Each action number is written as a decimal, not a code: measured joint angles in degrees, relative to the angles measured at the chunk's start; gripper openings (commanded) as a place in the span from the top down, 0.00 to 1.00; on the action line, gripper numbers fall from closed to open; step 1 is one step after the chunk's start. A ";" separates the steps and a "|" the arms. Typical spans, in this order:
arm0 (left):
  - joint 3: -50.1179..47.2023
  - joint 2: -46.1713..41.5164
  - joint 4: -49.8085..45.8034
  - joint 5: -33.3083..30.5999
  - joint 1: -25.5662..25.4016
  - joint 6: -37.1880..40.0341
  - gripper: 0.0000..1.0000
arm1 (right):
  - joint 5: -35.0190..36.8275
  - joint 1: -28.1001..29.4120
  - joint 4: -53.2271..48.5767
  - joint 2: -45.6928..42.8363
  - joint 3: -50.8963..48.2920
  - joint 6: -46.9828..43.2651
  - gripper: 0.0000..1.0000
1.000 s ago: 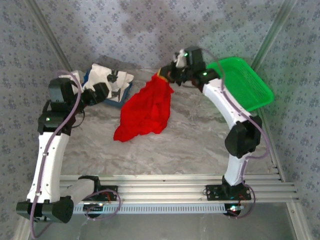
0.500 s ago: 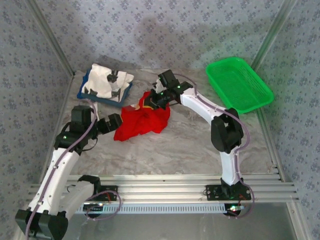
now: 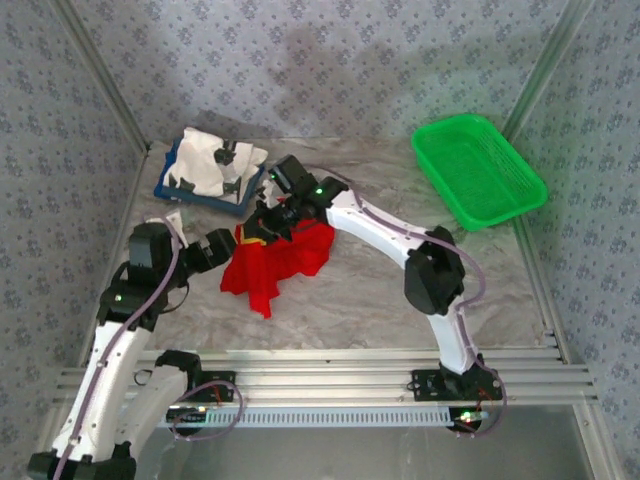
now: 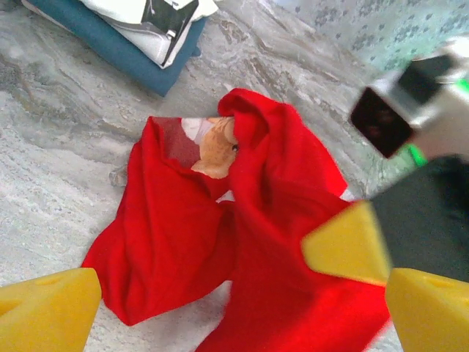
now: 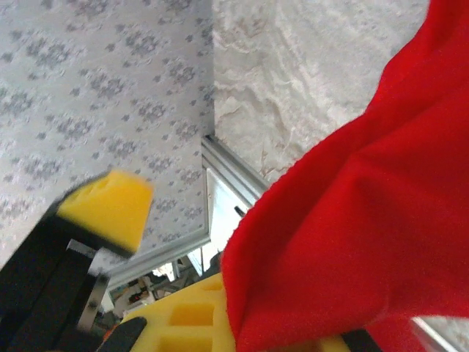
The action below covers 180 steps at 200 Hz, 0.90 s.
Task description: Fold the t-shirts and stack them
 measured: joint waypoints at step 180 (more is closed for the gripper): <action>-9.22 7.02 -12.09 -2.99 -19.04 -11.04 0.17 | 2.19 -13.64 -5.60 -9.14 -11.93 -11.72 0.16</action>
